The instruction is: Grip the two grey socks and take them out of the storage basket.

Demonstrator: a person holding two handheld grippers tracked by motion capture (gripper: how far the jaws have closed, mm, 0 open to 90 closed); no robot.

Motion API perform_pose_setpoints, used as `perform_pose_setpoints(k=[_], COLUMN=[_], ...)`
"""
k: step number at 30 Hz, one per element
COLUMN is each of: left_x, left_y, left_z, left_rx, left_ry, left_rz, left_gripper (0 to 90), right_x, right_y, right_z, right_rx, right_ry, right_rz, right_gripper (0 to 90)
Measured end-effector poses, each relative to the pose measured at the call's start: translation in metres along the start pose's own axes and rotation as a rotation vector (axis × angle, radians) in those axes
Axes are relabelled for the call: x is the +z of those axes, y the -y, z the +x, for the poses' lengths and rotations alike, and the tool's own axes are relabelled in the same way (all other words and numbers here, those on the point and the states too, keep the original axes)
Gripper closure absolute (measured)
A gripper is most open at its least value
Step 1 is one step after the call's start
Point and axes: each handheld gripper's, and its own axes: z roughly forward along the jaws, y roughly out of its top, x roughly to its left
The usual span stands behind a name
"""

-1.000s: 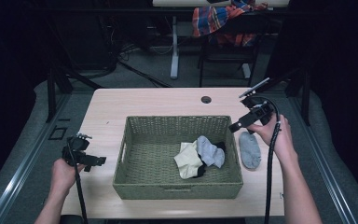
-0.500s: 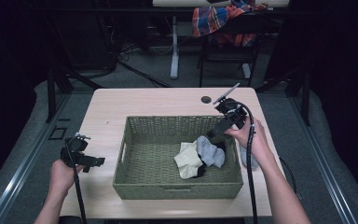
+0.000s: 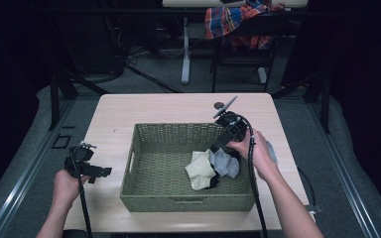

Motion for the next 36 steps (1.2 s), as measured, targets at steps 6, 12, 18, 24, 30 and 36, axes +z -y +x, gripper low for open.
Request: perform_pose_setpoints(k=[6,12,18,24,30,36], left_x=[0.0,0.0,0.001,0.0,0.001,0.002], left_y=[0.0,0.0,0.0,0.0,-0.001,-0.004], left_z=[0.0,0.0,0.0,0.0,-0.001,-0.002], left_rx=[0.001,0.0,0.002,-0.001,0.004,0.011], left_ry=[0.0,0.001,0.001,-0.001,0.001,0.004], left_rz=[0.001,0.002,0.002,-0.001,-0.003,0.0], left_gripper=[0.1,0.1,0.2,0.2,0.1,0.1], right_x=[0.018,0.033,0.05,0.057,0.053,0.044], right_y=[-0.003,-0.009,-0.012,-0.011,-0.007,-0.001], right_z=[0.001,0.007,0.013,0.013,0.004,-0.003], right_rx=[0.0,-0.017,-0.033,-0.025,0.003,0.029], right_ry=[0.018,0.025,0.049,0.094,0.11,0.08], right_rz=[0.041,0.07,0.116,0.165,0.169,0.19], right_gripper=[17.7,21.5,24.9,42.5,65.4,82.4])
